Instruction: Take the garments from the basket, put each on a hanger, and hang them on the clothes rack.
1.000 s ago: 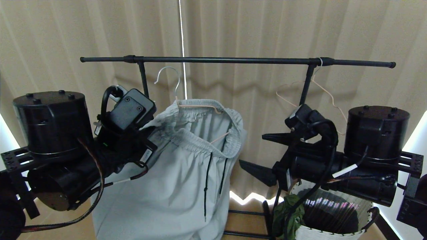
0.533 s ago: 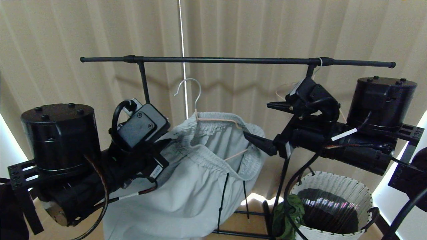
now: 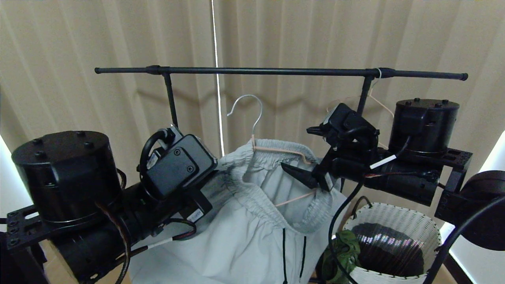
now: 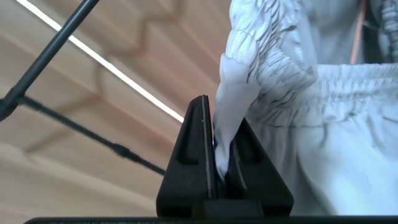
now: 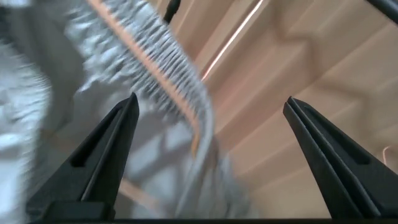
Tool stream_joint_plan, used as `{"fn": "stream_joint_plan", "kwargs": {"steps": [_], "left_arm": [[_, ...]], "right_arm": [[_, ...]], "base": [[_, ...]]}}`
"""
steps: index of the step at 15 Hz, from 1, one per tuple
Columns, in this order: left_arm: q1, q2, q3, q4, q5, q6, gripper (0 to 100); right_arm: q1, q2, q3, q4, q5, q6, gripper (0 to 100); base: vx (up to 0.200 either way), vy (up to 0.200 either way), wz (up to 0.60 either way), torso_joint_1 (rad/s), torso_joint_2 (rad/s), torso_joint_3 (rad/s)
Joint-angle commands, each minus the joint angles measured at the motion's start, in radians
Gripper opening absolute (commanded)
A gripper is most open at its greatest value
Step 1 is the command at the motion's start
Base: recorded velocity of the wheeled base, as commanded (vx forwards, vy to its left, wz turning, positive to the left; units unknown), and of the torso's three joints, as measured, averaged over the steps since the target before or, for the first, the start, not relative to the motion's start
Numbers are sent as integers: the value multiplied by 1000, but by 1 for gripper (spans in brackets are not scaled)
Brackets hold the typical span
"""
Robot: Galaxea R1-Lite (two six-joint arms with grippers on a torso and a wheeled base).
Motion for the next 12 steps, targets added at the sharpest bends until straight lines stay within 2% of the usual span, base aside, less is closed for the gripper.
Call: {"fn": "stream_joint_plan", "kwargs": {"steps": [1, 7, 8, 12], "left_arm": [[-23, 2, 1, -1, 1, 0, 0], [-26, 0, -8, -1, 1, 0, 0], [-26, 0, -7, -1, 1, 0, 0], [-26, 0, -10, -1, 1, 0, 0]], "right_arm": [[13, 22, -3, -4, 1, 0, 100], [22, 32, -5, -6, 1, 0, 100], [23, 32, -5, -6, 1, 0, 0], [23, 30, -5, -6, 1, 0, 0]], "base": [[0, 0, 0, 0, 0, 0], [0, 0, 0, 0, 0, 0], [0, 0, 0, 0, 0, 0], [0, 0, 0, 0, 0, 0]]}}
